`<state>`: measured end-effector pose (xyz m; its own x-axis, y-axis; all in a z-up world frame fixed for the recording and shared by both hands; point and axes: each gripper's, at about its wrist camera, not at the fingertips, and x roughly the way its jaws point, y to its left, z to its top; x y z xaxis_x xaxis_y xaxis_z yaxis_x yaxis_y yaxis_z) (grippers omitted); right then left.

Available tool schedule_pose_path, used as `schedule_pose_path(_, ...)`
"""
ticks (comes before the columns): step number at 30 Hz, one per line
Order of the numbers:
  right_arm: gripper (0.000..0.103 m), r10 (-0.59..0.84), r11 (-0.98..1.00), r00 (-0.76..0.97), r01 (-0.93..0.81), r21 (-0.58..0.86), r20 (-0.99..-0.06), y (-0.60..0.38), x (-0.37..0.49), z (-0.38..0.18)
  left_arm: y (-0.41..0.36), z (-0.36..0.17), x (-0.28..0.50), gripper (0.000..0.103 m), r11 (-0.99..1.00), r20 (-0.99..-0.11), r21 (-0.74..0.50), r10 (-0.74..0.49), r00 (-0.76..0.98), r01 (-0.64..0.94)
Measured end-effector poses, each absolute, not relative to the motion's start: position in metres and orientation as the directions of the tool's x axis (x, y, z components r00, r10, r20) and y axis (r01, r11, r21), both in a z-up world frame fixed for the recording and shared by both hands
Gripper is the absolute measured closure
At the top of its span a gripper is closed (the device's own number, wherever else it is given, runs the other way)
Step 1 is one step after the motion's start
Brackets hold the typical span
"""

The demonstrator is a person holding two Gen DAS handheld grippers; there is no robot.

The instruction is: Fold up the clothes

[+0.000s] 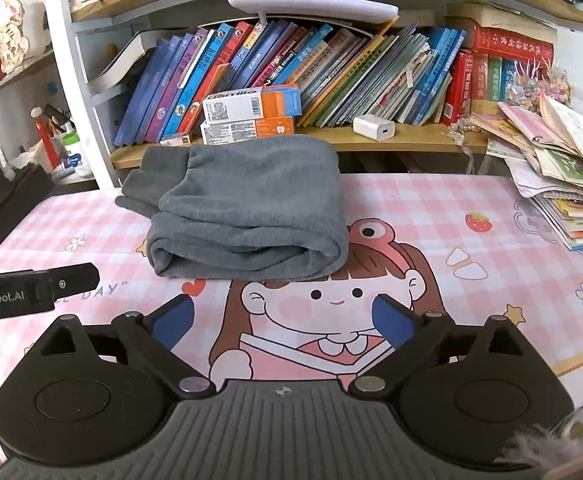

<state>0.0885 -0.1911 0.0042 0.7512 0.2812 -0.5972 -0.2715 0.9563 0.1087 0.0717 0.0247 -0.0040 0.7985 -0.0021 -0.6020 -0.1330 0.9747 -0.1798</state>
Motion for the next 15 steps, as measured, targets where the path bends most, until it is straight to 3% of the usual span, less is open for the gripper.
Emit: schedule_pose_path(15, 0.004, 0.273, 0.959, 0.756, -0.266, 0.102, -0.595, -0.185, 0.077, 0.003, 0.017, -0.004, 0.062, 0.001, 0.985, -0.605, -0.115, 0.035, 0.795, -0.131)
